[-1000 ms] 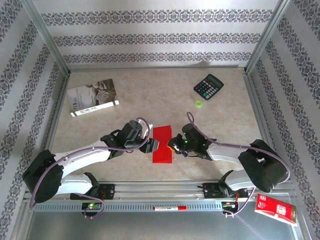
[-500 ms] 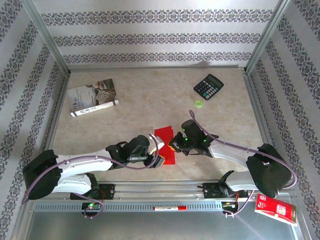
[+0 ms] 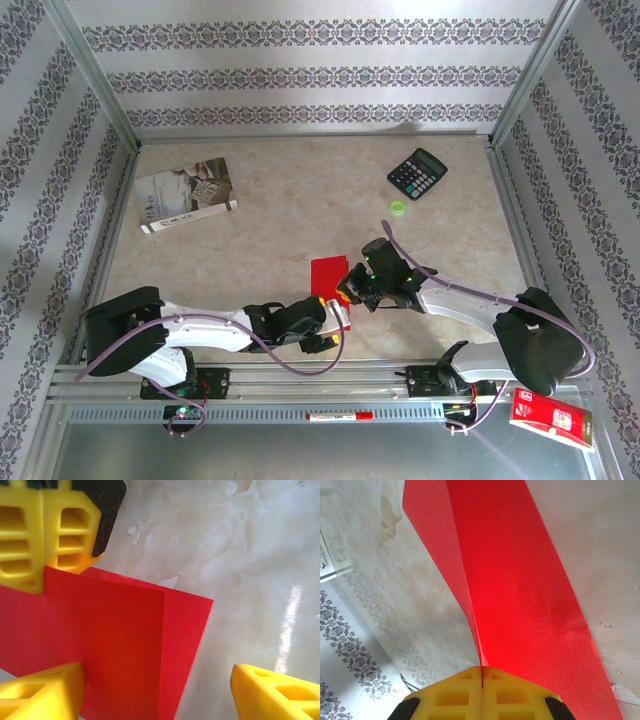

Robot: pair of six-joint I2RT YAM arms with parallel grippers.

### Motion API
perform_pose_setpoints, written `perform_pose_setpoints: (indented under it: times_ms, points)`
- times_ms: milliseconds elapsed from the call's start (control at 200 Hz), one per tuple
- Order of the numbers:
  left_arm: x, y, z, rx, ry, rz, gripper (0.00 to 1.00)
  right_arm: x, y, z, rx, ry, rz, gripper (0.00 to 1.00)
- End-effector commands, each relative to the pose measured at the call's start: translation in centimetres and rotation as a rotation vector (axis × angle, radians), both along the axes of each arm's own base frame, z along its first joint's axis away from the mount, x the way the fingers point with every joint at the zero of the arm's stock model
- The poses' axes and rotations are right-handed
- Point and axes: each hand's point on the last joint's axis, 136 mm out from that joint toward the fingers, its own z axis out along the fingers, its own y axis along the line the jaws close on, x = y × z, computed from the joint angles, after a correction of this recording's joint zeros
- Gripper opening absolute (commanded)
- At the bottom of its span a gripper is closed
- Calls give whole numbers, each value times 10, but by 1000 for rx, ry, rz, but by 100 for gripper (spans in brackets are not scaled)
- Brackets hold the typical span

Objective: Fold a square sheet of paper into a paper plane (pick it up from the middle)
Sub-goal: Fold the triangle a second time at the center of the table.

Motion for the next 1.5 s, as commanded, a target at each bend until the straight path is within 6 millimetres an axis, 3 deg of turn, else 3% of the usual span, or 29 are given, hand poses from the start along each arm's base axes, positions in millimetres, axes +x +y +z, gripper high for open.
perform_pose_setpoints:
  times_ms: [0,270,600,1099,1499]
  points:
    - [19,-18,28,-40,-146,23,74,2,6,6,17,5,-5,3]
    - [21,-24,44,-86,-181,35,62,1,2,4,15,8,-14,3]
    - [16,-24,57,-170,-150,46,40,1,-2,-1,8,15,-22,3]
    - [14,-17,47,-188,-88,100,16,3,-6,-4,2,12,-31,3]
    - [13,-17,39,-253,-19,172,6,7,-5,-6,7,10,-29,7]
